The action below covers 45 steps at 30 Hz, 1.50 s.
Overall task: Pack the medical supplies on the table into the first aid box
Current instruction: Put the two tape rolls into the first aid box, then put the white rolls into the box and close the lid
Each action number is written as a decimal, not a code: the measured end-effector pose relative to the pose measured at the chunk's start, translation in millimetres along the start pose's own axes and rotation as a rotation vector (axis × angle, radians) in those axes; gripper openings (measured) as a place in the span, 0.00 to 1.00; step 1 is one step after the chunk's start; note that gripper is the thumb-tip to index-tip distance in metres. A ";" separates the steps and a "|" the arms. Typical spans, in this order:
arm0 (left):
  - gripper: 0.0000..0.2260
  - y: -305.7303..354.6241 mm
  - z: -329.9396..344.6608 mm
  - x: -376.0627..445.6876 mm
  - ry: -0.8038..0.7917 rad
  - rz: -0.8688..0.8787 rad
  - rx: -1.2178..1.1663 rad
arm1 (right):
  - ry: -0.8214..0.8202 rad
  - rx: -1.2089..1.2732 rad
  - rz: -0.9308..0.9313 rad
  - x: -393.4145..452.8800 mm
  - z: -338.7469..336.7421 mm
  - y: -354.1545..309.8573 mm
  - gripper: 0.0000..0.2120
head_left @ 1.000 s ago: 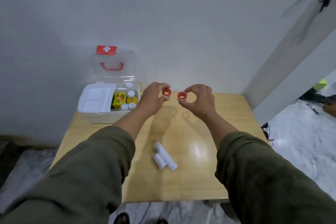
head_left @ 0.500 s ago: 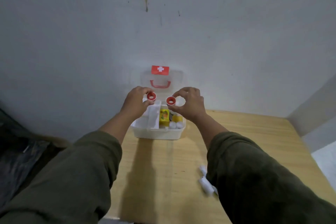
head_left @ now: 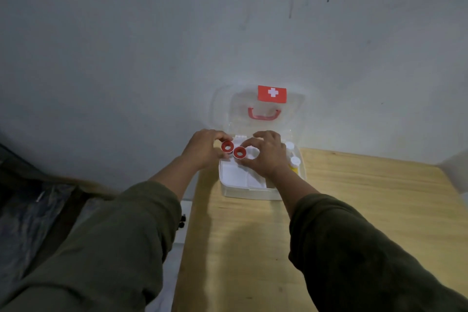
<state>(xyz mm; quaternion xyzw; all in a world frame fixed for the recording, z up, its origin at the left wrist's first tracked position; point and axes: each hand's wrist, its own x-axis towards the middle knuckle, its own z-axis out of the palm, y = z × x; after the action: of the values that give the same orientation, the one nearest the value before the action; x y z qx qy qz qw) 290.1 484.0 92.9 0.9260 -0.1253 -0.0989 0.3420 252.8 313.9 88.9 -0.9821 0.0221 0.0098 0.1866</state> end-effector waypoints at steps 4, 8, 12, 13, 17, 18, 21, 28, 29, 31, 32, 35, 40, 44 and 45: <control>0.22 -4.3 2.3 6.1 -0.008 -0.001 -0.020 | -0.023 -0.034 0.037 3.7 4.6 0.3 0.19; 0.22 -5.6 1.6 11.4 -0.041 0.015 -0.012 | -0.022 -0.036 0.047 6.5 7.1 1.1 0.18; 0.20 -5.4 4.1 15.5 -0.037 0.008 0.046 | -0.030 -0.052 0.058 8.7 9.2 0.7 0.19; 0.20 -5.6 4.2 16.1 -0.041 0.004 0.053 | -0.037 -0.062 0.060 9.1 9.4 0.9 0.19; 0.21 -4.7 4.2 17.0 -0.044 -0.001 0.063 | -0.056 -0.072 0.071 10.7 9.7 1.9 0.20; 0.21 -4.5 4.7 17.1 -0.041 -0.002 0.065 | -0.057 -0.072 0.070 10.7 9.7 2.0 0.20; 0.21 -3.4 6.5 16.1 -0.037 -0.013 0.070 | -0.059 -0.068 0.067 9.9 9.1 3.4 0.22; 0.22 2.1 3.3 7.7 0.010 -0.006 0.074 | 0.017 0.020 0.035 3.8 -7.9 9.5 0.24; 0.21 5.2 2.8 5.8 0.024 -0.010 0.067 | 0.036 0.019 0.032 2.1 -12.9 10.3 0.24; 0.21 14.4 3.3 1.3 0.055 -0.012 0.056 | 0.078 0.014 0.027 -2.5 -23.5 14.7 0.24; 0.20 20.0 4.4 -1.2 0.072 -0.006 0.053 | 0.093 0.014 0.024 -6.0 -29.2 18.3 0.25; 0.20 39.3 12.3 -11.8 0.122 0.032 0.040 | 0.117 0.013 0.008 -24.1 -46.5 35.0 0.28; 0.22 79.7 45.8 -44.1 0.160 0.093 -0.010 | 0.138 0.034 0.028 -77.0 -65.5 79.0 0.28; 0.22 111.1 83.8 -78.3 0.145 0.116 -0.052 | 0.117 0.003 0.083 -126.6 -73.1 117.8 0.29; 0.22 117.3 94.0 -86.9 0.135 0.116 -0.054 | 0.112 -0.001 0.098 -138.4 -73.4 127.1 0.29</control>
<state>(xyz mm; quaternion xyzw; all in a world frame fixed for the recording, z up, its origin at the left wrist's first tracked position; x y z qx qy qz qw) 163.0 366.7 108.5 0.9122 -0.1529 -0.0197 0.3795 109.4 174.3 114.5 -0.9790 0.0805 -0.0362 0.1838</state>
